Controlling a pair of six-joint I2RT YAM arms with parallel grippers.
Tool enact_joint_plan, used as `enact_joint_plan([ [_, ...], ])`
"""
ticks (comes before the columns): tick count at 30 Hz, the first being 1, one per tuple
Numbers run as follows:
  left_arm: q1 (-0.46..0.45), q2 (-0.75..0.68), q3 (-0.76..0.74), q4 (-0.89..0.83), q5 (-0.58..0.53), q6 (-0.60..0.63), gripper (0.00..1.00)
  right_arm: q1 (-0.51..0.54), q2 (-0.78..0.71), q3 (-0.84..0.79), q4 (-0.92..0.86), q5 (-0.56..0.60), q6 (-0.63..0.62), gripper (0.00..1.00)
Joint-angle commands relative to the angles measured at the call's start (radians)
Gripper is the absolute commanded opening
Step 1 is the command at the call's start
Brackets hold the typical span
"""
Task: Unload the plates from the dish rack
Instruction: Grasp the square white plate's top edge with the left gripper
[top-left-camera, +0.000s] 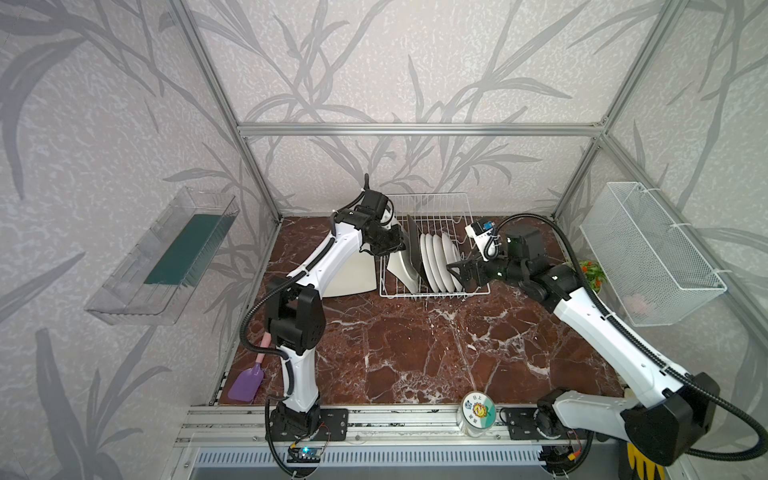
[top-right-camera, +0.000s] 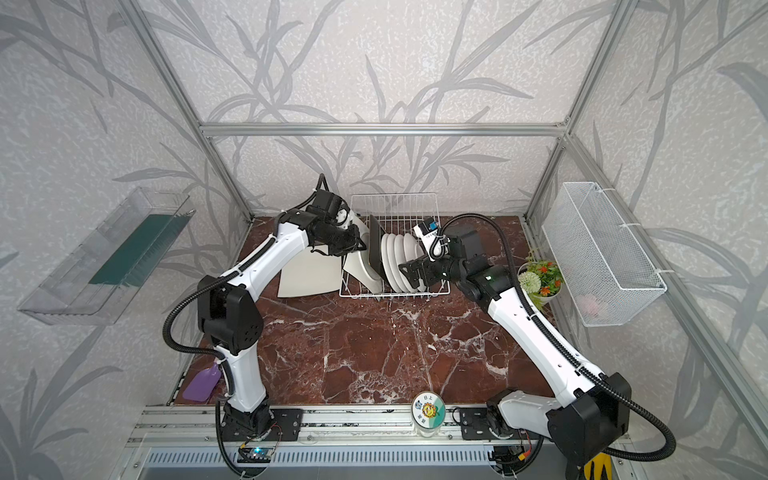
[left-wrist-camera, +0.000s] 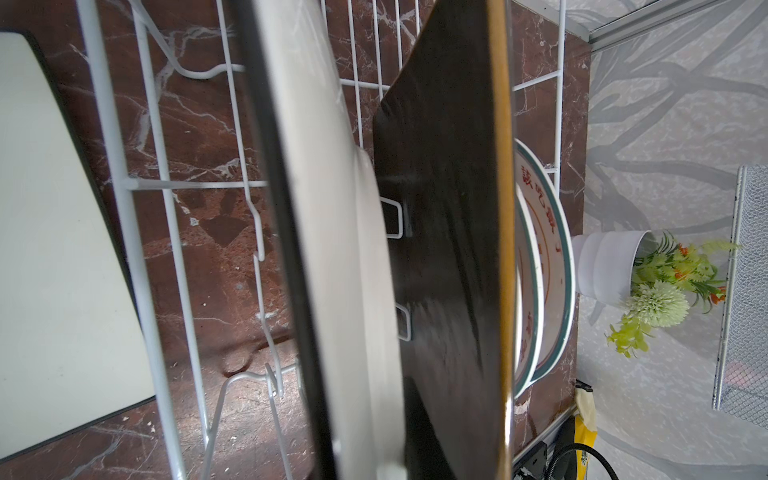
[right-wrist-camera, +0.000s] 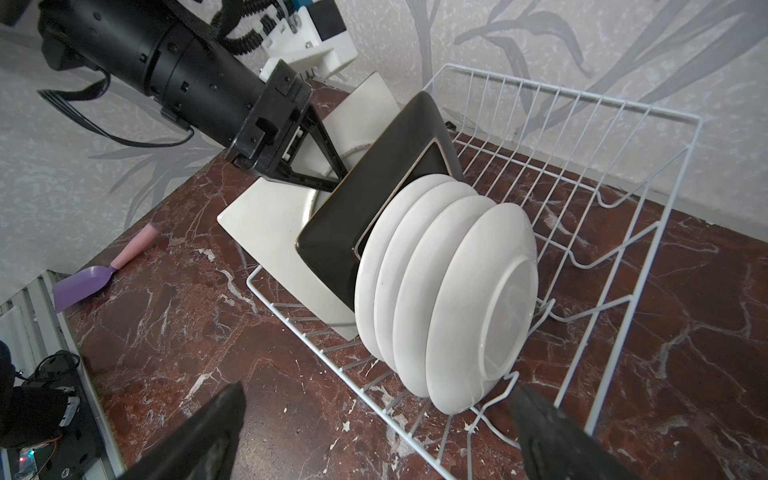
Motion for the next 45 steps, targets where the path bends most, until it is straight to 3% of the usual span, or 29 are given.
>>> enact_joint_plan([
  [1,-0.008,0.031,0.015,-0.006,0.014,0.019,0.0,0.006,-0.027,-0.002,-0.005,0.012,-0.016,0.99],
  [45,-0.005,-0.142,0.09,0.022,-0.014,-0.077,0.0,0.005,-0.041,-0.004,0.004,0.009,0.006,0.99],
])
